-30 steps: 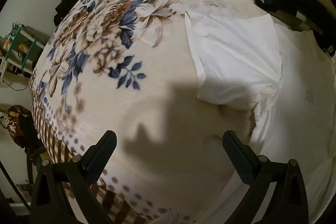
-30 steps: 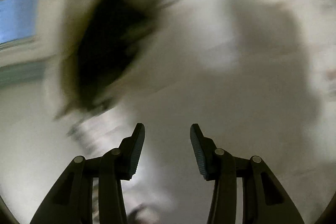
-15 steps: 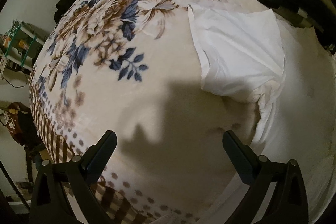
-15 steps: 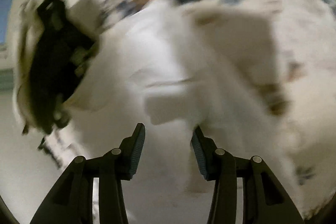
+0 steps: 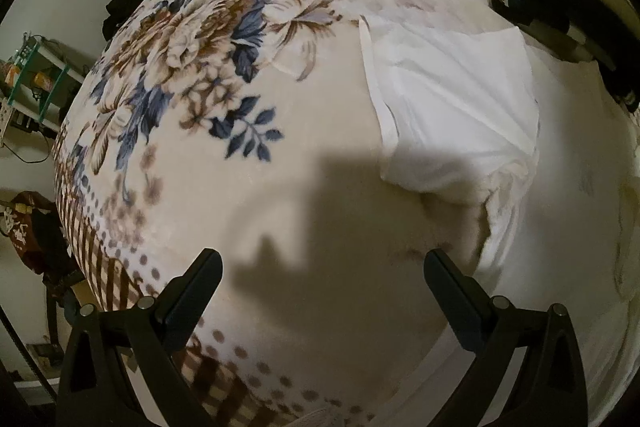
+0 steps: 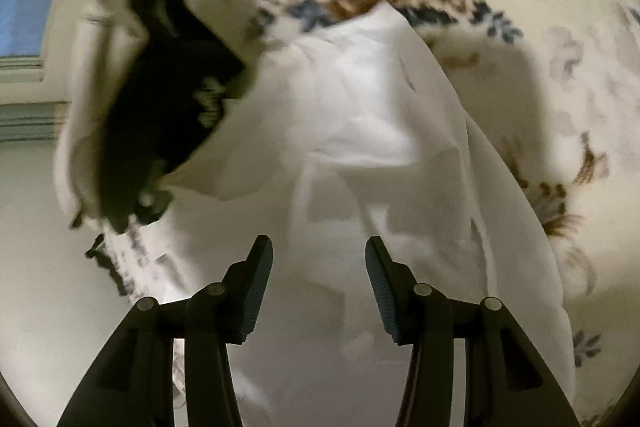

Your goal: Fold small clothes

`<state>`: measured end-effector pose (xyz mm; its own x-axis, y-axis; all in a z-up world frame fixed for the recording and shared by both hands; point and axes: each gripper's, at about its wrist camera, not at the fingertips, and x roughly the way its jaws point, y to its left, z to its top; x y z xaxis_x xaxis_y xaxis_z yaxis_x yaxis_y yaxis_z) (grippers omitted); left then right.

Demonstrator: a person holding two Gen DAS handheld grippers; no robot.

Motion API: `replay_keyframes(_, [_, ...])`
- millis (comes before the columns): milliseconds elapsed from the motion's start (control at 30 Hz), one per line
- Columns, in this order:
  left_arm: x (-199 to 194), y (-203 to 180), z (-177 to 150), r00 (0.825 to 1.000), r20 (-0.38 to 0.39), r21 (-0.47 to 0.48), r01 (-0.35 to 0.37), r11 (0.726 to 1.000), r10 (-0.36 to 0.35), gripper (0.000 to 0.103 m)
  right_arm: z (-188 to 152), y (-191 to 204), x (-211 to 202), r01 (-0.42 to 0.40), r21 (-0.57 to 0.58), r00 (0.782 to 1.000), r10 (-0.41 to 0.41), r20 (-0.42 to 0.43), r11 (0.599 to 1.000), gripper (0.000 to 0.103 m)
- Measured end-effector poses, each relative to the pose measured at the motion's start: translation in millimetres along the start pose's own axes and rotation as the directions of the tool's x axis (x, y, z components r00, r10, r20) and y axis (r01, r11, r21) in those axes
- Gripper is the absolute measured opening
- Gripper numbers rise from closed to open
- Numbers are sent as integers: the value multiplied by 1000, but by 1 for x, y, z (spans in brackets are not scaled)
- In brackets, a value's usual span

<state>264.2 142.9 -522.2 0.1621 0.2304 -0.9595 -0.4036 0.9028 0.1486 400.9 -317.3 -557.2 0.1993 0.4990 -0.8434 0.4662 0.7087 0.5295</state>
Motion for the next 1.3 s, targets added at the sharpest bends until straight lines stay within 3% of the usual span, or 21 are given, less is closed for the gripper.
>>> replay_keyframes(67, [2, 1, 3, 1000, 2, -2, -2, 1000, 2, 103, 0, 11, 38, -108, 35, 980, 112, -164, 994, 51])
replay_keyframes(100, [3, 2, 4, 1000, 2, -1, -5, 1000, 5, 103, -2, 20, 57, -230, 104, 933, 250, -260, 968, 51])
replay_keyframes(167, [5, 3, 5, 1000, 1, 5, -8, 1000, 8, 103, -18, 36, 59, -423, 172, 839, 456, -297, 890, 51])
replay_keyframes(200, [5, 3, 5, 1000, 0, 7, -10, 1000, 10, 103, -20, 41, 50, -454, 155, 831, 480, -282, 877, 51])
replay_keyframes(233, [6, 4, 5, 1000, -2, 7, -9, 1000, 9, 103, -21, 41, 39, -458, 132, 843, 477, -248, 879, 51])
replay_keyframes(333, [7, 7, 5, 1000, -10, -3, -5, 1000, 5, 103, -17, 27, 4, -255, 49, 962, 258, -89, 966, 56])
replay_keyframes(400, [8, 9, 5, 1000, -14, -9, -1, 1000, 1, 103, -12, 15, -5, -109, 22, 994, 109, -23, 994, 56])
replay_keyframes(500, [11, 9, 5, 1000, -13, -10, -5, 1000, 5, 103, -8, 7, 15, -43, 25, 998, 44, -34, 999, 56])
replay_keyframes(633, [15, 9, 7, 1000, -19, -11, -1, 1000, 1, 103, -24, 31, 69, -195, 69, 963, 204, -178, 978, 56])
replay_keyframes(667, [16, 10, 10, 1000, -25, -21, 17, 1000, -18, 103, -33, 39, 71, -244, 85, 948, 256, -187, 966, 56])
replay_keyframes(733, [20, 16, 15, 993, -57, -75, 97, 993, -101, 103, -43, 53, 71, -249, 61, 954, 256, -156, 967, 56])
replay_keyframes(800, [27, 26, 21, 965, -93, -181, 224, 958, -243, 103, -57, 52, 50, -189, 4, 977, 189, -98, 982, 56])
replay_keyframes(833, [33, 31, 23, 935, -101, -256, 306, 917, -340, 103, -63, 47, 41, -163, -8, 984, 162, -80, 987, 56])
replay_keyframes(867, [39, 35, 25, 899, -97, -324, 377, 868, -426, 103, -67, 37, 34, -139, -4, 988, 139, -71, 990, 56])
replay_keyframes(933, [57, 39, 29, 804, -55, -460, 506, 730, -592, 103, -77, 11, 16, -116, 37, 990, 119, -77, 993, 56])
replay_keyframes(1000, [72, 36, 34, 739, -4, -530, 570, 628, -674, 93, -87, -20, 1, -102, 88, 990, 110, -83, 991, 56])
replay_keyframes(1067, [85, 30, 41, 751, 23, -565, 555, 611, -660, 71, -93, -47, -5, -74, 129, 994, 84, -77, 989, 56])
replay_keyframes(1100, [88, 27, 46, 765, 35, -562, 547, 620, -643, 39, -94, -55, -8, -61, 150, 995, 72, -70, 987, 56])
replay_keyframes(1133, [89, 24, 53, 793, 38, -544, 527, 653, -608, 4, -99, -70, -19, -56, 173, 996, 67, -61, 983, 56])
replay_keyframes(1233, [69, 15, 72, 847, 92, -451, 505, 736, -524, 4, -106, -100, -40, -54, 235, 998, 59, -13, 970, 56])
replay_keyframes(1300, [43, -4, 84, 873, 140, -307, 486, 818, -466, 4, -109, -117, -53, -50, 268, 999, 47, 19, 962, 56])
